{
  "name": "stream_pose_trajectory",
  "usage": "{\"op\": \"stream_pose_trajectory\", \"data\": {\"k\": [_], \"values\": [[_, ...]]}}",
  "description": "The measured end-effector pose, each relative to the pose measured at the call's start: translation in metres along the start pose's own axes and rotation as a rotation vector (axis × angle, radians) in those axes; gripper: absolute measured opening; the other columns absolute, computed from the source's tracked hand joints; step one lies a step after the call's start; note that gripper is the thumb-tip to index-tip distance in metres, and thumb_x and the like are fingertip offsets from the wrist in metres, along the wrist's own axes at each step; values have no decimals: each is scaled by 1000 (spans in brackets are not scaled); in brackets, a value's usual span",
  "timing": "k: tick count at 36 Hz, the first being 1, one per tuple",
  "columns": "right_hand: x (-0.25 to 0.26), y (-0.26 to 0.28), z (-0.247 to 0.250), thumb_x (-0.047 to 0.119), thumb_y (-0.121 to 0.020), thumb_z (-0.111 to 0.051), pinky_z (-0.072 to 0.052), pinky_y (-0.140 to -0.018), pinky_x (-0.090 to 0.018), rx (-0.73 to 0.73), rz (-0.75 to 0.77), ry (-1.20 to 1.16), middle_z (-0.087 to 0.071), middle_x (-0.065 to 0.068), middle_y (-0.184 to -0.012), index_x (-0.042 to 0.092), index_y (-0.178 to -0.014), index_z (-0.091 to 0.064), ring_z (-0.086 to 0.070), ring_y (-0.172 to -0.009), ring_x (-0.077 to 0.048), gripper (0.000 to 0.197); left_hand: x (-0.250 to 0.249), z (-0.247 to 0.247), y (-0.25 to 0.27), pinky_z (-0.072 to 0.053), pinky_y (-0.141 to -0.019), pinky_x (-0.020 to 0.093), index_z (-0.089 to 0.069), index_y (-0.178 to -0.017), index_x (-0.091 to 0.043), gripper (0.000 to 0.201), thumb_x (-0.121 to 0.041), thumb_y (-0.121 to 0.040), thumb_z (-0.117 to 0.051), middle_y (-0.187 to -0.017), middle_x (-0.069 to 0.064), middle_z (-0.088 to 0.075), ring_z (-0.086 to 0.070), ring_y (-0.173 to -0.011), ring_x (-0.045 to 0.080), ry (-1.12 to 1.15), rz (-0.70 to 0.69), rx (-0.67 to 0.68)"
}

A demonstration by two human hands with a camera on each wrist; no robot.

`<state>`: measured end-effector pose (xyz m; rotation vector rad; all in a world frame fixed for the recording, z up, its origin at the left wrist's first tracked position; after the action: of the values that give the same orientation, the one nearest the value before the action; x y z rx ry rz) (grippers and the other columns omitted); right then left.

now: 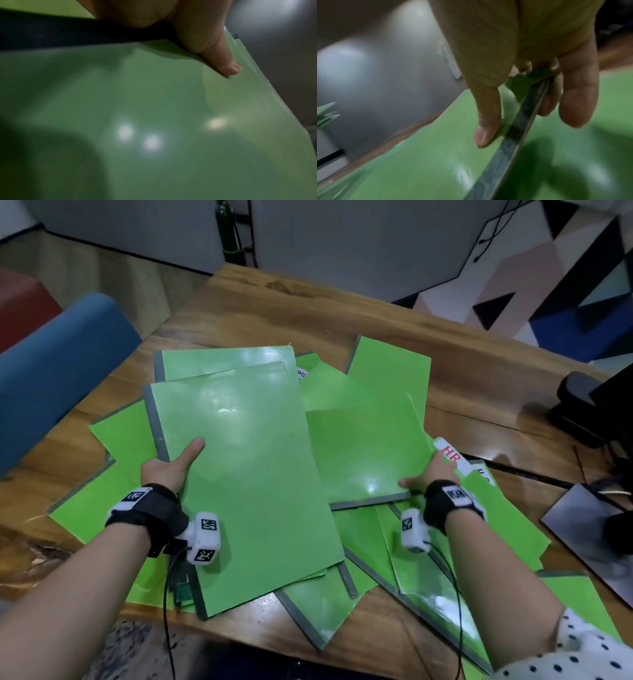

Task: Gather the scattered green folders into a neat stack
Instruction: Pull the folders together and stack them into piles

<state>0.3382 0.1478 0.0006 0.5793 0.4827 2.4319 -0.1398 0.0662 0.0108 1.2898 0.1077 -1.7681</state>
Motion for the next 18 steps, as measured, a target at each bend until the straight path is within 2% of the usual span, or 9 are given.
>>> {"op": "stream_pose_trajectory", "data": {"k": [2,5,7,11,14,16,18], "values": [[28,-9,14,24,-69,-83,-50,-88,-44,-6,105,33,-38,-20,-145,15,-147,-23,-55,-117,-37,99,-6,-4,-5,-37,-70,35,-46,-96,-1,67,-57,-71,-72,-96,13,-51,-47,-83,26,-7,-13,6],[73,-18,23,26,-67,-85,-45,-98,-51,-37,258,124,-38,-21,-141,16,-143,-32,-48,-123,-40,93,-11,-10,-13,-37,-71,35,-47,-99,0,67,-57,-71,-72,-97,12,-51,-47,-85,26,-8,-20,13],[98,-22,21,26,-68,-85,-42,-102,-51,-55,333,160,-39,-21,-140,17,-144,-33,-45,-126,-40,93,-13,-15,-19,-37,-73,34,-52,-110,5,76,-57,-71,-73,-99,13,-52,-48,-86,26,8,-32,11],[127,-32,2,20,-69,-83,-40,-108,-49,-95,424,95,-39,-18,-140,15,-144,-35,-43,-128,-36,89,-18,-30,-27,-37,-78,31,-45,-129,9,90,-54,-72,-73,-109,13,-51,-50,-95,26,37,-66,20],[127,-40,-12,19,-72,-82,-40,-107,-46,-168,378,45,-38,-17,-142,9,-144,-32,-43,-129,-36,88,-18,-39,-32,-36,-79,30,-45,-130,8,88,-52,-72,-74,-106,9,-49,-46,-94,22,45,-75,24],[115,-46,-19,25,-76,-80,-43,-103,-44,-183,234,-65,-40,-18,-142,5,-142,-31,-45,-127,-36,84,-16,-41,-36,-39,-78,31,-47,-126,8,89,-54,-69,-75,-110,14,-55,-50,-94,25,44,-60,32],[105,-47,-30,36,-78,-77,-48,-97,-40,-104,74,-202,-47,-17,-139,3,-141,-33,-53,-121,-34,84,-13,-40,-39,-43,-80,35,-48,-126,9,94,-58,-66,-76,-115,18,-58,-57,-103,30,36,-23,37]]}}
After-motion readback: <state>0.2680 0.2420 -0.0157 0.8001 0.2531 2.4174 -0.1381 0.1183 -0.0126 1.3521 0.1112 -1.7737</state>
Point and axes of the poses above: each hand's wrist, its own y-axis away from the middle knuckle, its own z-axis out of the back of the hand, x = y × z, the point moved 6 cm from there along -y, towards the middle knuckle
